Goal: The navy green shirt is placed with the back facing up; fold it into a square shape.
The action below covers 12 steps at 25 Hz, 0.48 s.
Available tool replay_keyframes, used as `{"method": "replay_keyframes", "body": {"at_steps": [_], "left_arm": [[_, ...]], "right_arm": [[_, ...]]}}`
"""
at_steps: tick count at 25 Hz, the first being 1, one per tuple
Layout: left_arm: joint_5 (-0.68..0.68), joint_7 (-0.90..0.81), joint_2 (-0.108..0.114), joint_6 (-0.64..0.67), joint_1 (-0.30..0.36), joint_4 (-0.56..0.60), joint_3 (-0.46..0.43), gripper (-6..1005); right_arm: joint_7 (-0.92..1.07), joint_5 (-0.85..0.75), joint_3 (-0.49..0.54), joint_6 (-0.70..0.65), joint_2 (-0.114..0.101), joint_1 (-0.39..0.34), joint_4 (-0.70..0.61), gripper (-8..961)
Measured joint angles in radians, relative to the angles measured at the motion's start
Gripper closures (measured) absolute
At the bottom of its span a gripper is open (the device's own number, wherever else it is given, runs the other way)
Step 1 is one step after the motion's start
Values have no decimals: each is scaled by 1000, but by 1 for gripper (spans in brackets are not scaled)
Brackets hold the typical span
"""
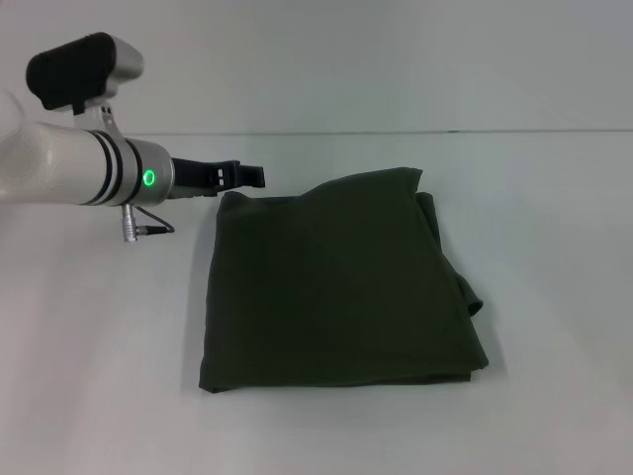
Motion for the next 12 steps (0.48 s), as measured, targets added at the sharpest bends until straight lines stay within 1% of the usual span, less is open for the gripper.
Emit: {"method": "replay_keyframes", "body": {"at_steps": [3, 9, 12], "left_arm": [[34, -3, -5, -3, -10, -11, 2, 213], [43, 5, -11, -16, -13, -14, 4, 217], [44, 4, -14, -28, -13, -15, 23, 218]], "right_arm": [[1, -1, 1, -1, 0, -4, 0, 45], [2, -1, 6, -2, 0, -15, 1, 45], [2, -2, 6, -1, 0, -15, 1, 45]]}}
